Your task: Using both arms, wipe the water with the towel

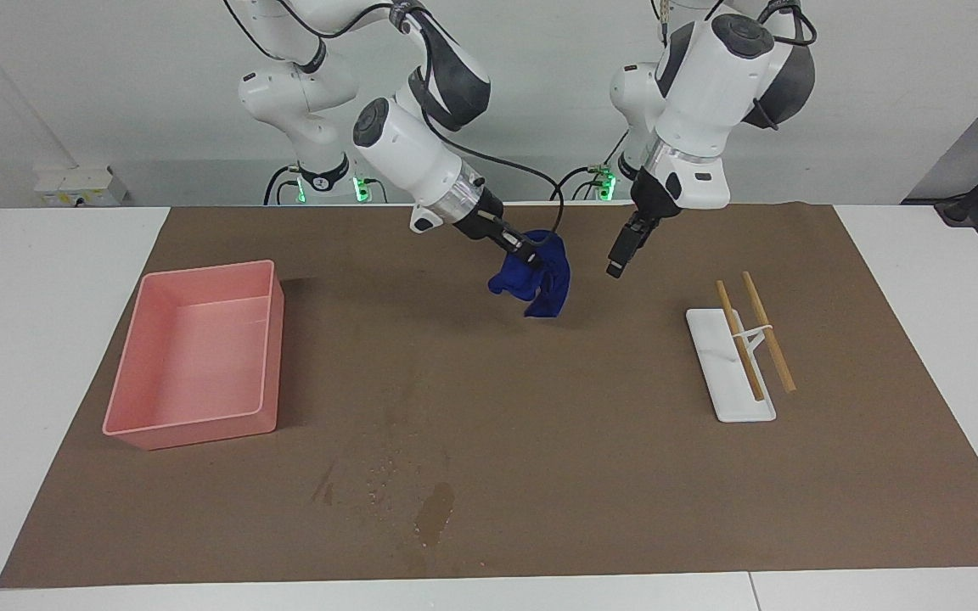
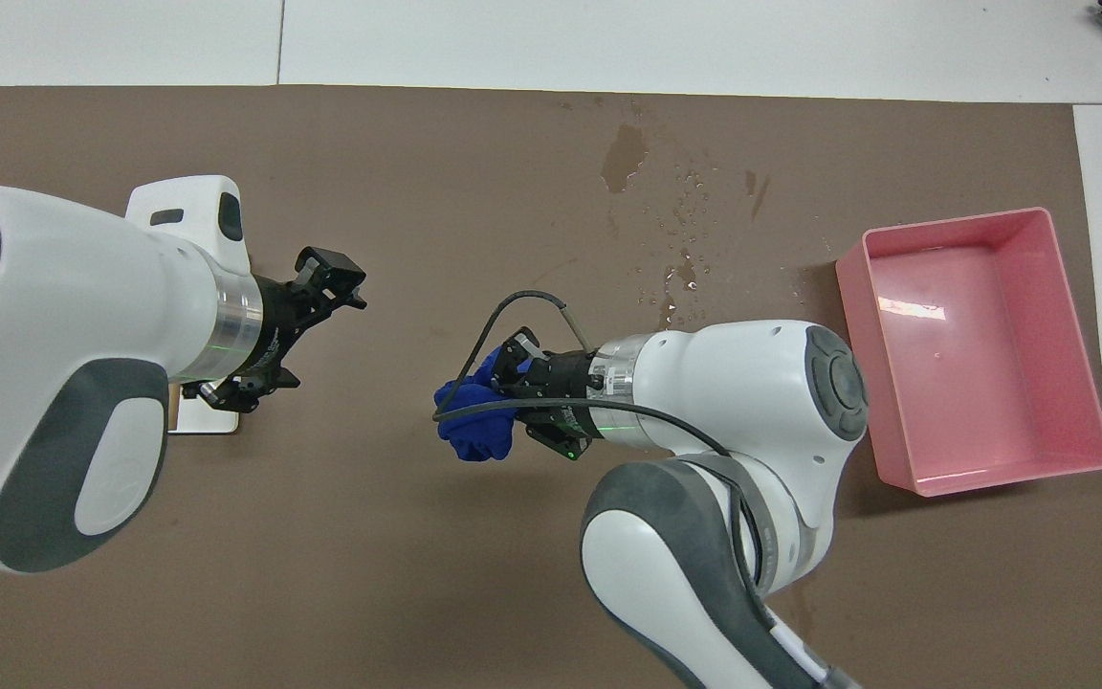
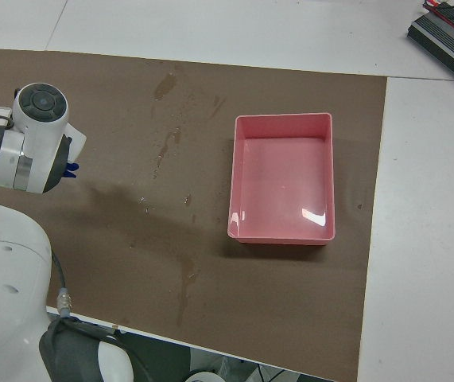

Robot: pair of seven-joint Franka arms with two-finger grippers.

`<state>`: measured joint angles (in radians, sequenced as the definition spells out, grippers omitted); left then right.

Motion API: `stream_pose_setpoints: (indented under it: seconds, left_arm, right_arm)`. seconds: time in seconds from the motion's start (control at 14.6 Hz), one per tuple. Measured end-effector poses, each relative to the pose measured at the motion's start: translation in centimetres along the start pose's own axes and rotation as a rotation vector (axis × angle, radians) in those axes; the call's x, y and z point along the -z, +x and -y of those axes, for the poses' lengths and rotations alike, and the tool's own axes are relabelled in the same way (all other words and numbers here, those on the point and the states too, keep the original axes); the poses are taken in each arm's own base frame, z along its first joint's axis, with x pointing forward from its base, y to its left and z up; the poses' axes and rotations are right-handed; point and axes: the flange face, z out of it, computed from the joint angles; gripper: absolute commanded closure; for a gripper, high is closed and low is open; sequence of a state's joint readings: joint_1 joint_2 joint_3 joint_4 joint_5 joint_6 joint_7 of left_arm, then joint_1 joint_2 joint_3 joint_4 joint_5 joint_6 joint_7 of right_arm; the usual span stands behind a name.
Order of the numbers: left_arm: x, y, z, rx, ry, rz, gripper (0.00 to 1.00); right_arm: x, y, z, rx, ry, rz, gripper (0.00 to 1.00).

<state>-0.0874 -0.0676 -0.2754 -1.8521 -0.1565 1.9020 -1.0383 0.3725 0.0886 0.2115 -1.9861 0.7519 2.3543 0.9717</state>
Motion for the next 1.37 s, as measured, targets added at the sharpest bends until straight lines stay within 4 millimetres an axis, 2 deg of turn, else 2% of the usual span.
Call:
stream_pose_setpoints:
  seconds: [0.21,0.41,0.55,0.82,1.17,1.37]
  left_arm:
    - [0.4,2.7,1.7,-0.284,0.01,0.0,0.0]
    - [0.7,4.6,2.9,-0.635,0.017,-0.008,0.0]
    - [0.9,6.1,3.9,-0.802,0.051,-0.02,0.0]
    - [1.7,7.6,4.8,-0.9,0.11,-0.065,0.0]
    - [2.0,8.3,5.2,-0.926,0.113,-0.069,0.0]
    - [3.4,8.3,4.9,-0.927,0.112,-0.068,0.0]
  right_arm:
    - [2.1,4.3,-0.9,0.225,-0.073,-0.06,1.0]
    - [4.2,8.2,-1.7,0.472,-0.137,-0.127,1.0]
    - [4.7,10.6,-2.6,0.649,-0.221,-0.167,1.0]
    - [2.4,14.1,-4.3,0.852,-0.364,-0.174,1.0]
    - [-2.7,17.8,-8.4,0.967,-0.437,-0.209,1.0]
    - [-3.5,20.2,-9.1,1.02,-0.445,-0.247,1.0]
